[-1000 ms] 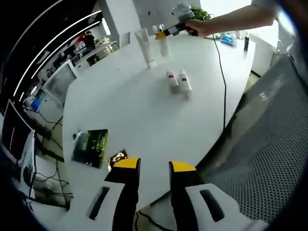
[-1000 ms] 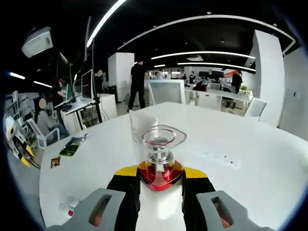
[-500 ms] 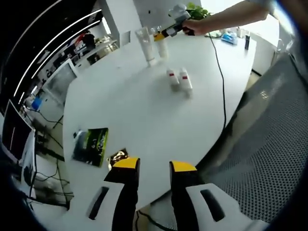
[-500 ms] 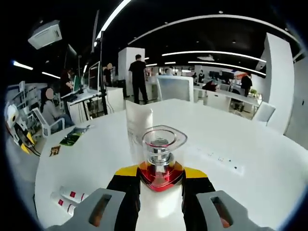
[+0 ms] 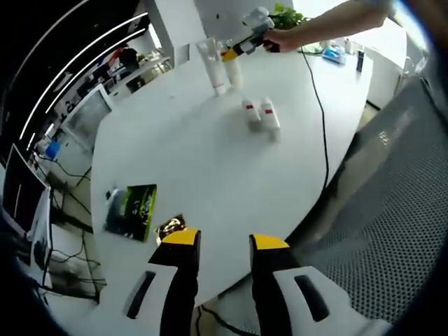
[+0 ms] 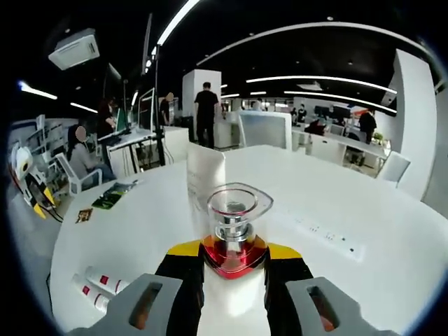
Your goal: Arrange the skincare products in the storage area until every visible bottle or jar stands upright without overlapping.
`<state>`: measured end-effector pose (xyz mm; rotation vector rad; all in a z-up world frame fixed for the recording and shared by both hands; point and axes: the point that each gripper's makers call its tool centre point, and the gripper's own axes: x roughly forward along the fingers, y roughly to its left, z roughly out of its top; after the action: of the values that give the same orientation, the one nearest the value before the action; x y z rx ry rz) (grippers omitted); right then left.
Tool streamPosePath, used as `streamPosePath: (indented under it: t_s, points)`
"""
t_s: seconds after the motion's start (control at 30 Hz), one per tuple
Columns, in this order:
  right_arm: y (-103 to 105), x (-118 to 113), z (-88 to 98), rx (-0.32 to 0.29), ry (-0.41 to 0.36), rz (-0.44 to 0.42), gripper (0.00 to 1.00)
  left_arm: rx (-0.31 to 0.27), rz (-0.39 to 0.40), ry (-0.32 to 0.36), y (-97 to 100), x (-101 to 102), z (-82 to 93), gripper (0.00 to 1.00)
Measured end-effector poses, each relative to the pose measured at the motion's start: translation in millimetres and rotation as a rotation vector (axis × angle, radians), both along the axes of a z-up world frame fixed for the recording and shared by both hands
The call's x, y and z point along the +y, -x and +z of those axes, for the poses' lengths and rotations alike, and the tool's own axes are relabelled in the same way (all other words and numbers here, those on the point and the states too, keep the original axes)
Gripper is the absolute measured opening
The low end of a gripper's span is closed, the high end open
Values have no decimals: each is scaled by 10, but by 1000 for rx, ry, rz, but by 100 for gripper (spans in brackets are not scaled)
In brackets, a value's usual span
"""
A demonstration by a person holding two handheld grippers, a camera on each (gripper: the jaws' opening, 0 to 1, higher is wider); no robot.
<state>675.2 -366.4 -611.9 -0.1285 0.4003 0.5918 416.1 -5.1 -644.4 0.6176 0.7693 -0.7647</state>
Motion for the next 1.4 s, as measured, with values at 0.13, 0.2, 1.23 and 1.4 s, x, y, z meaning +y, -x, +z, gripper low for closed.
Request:
streamPosePath:
  t_s: [0.13, 0.2, 1.23, 1.4]
  points:
    - [-22, 0, -25, -8, 3, 8, 26, 2, -3, 2, 4, -6, -2, 25]
    - [-30, -3, -17, -25, -7, 12, 26, 1, 2, 3, 1, -2, -1, 25]
    - [52, 2, -192, 74, 27, 75, 25, -1, 9, 12, -2, -7, 4, 26]
    - [37, 10, -202, 77, 34, 96, 25, -1, 10, 12, -4, -4, 4, 26]
